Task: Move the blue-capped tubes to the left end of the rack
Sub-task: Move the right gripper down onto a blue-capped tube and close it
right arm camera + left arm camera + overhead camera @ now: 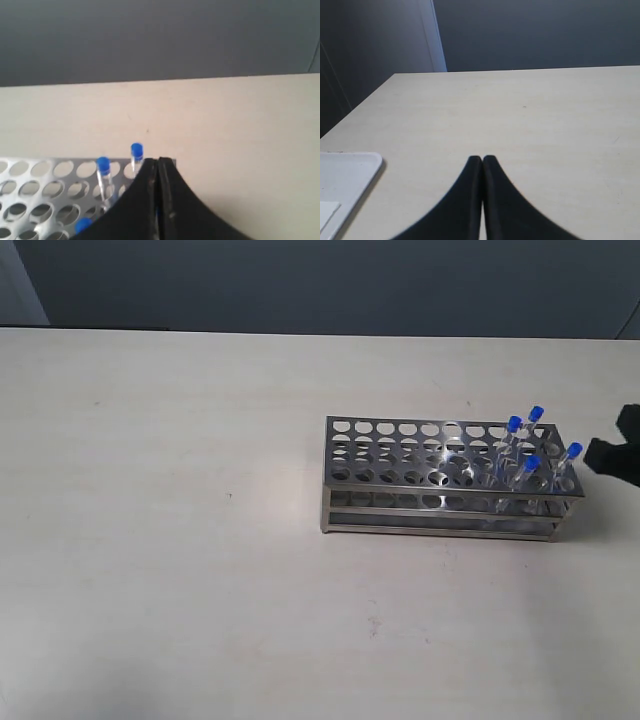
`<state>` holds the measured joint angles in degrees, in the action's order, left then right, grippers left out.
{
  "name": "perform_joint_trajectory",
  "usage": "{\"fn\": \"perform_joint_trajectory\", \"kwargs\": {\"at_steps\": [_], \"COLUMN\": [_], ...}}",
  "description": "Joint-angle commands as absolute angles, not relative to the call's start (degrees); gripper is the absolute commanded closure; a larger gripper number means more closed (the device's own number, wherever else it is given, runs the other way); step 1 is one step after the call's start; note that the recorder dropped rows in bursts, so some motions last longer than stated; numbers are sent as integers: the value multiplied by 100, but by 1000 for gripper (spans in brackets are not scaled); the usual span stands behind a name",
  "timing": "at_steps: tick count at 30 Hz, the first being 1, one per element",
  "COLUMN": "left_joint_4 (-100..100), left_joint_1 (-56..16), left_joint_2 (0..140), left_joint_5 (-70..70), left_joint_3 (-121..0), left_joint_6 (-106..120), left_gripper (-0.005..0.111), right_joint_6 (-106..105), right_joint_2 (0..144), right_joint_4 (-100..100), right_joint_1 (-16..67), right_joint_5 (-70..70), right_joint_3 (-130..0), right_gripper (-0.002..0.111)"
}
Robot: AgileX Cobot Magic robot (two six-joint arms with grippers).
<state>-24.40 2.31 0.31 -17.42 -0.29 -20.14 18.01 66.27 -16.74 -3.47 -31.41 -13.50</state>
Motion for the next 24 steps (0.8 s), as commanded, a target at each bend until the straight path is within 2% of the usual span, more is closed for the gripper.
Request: {"fn": "perform_joint_trajectory", "kwargs": {"at_steps": [1, 3, 4, 7, 8, 14, 17, 24], "left_joint_4": [-2472, -2472, -2472, -2472, -2472, -2472, -2472, -2472], "left_joint_1": [209, 209, 209, 209, 209, 209, 209, 209], "left_joint_2": [0, 0, 0, 0, 0, 0, 0, 0], "left_joint_5": [-1685, -1685, -1685, -1685, -1685, -1697, -1697, -1697], "left_joint_3": [-20, -20, -20, -20, -20, -20, -20, -20], "left_joint_6": [-2041, -2041, -2041, -2041, -2041, -2041, -2041, -2041], "left_gripper": [106, 106, 106, 106, 106, 106, 106, 106], "right_joint_6": [2311, 2321, 2321, 2258, 2258, 1388, 1279, 1201], "right_joint_2": [7077, 7216, 7286, 7368, 7368, 7632, 7982, 8646], "right_joint_4": [-2691, -2873, -2888, -2899, -2899, -2140, -1980, -1884], "right_joint_1": [-334, -334, -334, -334, -334, -334, -334, -334], "right_joint_5": [-3459, -3482, -3482, -3572, -3572, -3580, -4086, -4131], "right_joint_3": [-1330, -1330, -1330, -1330, -1330, -1343, -1367, -1820], "right_gripper": [109, 103, 96, 65, 63, 63, 63, 63]}}
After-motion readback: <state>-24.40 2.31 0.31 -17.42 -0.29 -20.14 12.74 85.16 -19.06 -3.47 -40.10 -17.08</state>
